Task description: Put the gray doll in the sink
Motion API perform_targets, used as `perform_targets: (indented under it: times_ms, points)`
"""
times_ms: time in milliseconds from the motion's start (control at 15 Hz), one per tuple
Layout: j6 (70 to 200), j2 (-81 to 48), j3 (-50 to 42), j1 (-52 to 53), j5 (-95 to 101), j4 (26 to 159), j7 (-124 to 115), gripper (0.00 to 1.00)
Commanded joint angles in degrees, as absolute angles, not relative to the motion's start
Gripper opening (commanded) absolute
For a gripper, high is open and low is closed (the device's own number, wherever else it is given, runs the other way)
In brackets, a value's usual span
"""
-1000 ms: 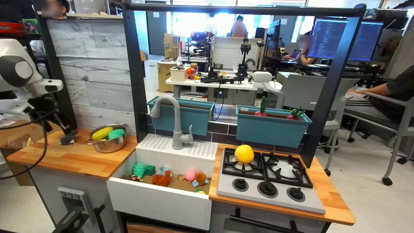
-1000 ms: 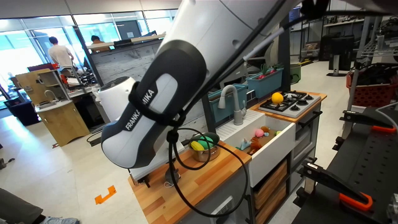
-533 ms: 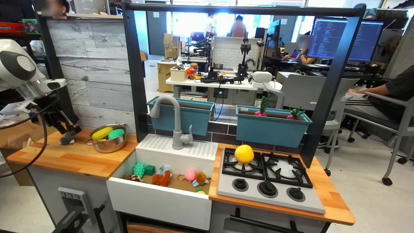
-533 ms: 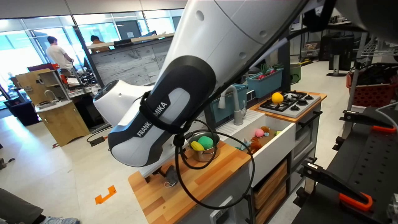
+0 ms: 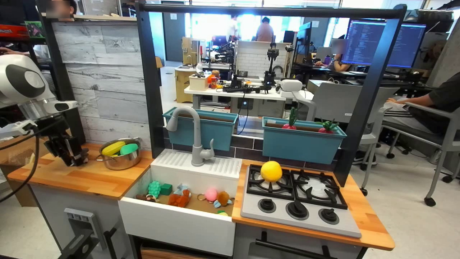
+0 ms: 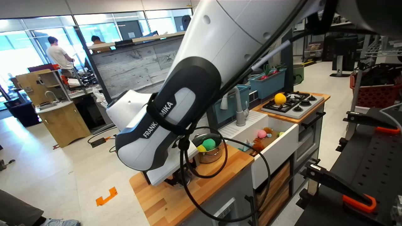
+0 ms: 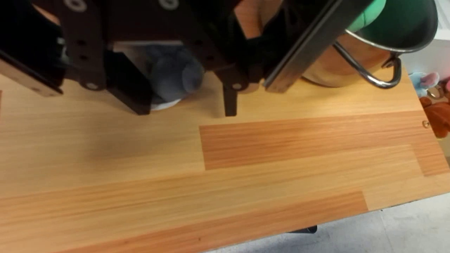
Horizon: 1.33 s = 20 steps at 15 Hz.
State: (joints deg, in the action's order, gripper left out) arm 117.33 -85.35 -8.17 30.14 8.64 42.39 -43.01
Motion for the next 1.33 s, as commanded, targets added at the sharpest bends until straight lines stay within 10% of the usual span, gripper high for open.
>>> perform_targets:
  times_ms: [0,267,1267]
  points:
    - [114.8,-85.3,-5.7,28.6,8.8,42.0,-42.5,0.26]
    - [114.3,-85.3,-5.2,28.2,8.9,41.6,-42.5,0.00]
    - [113.3,-80.7,-5.8,24.9,8.3,38.0,-42.4,0.02]
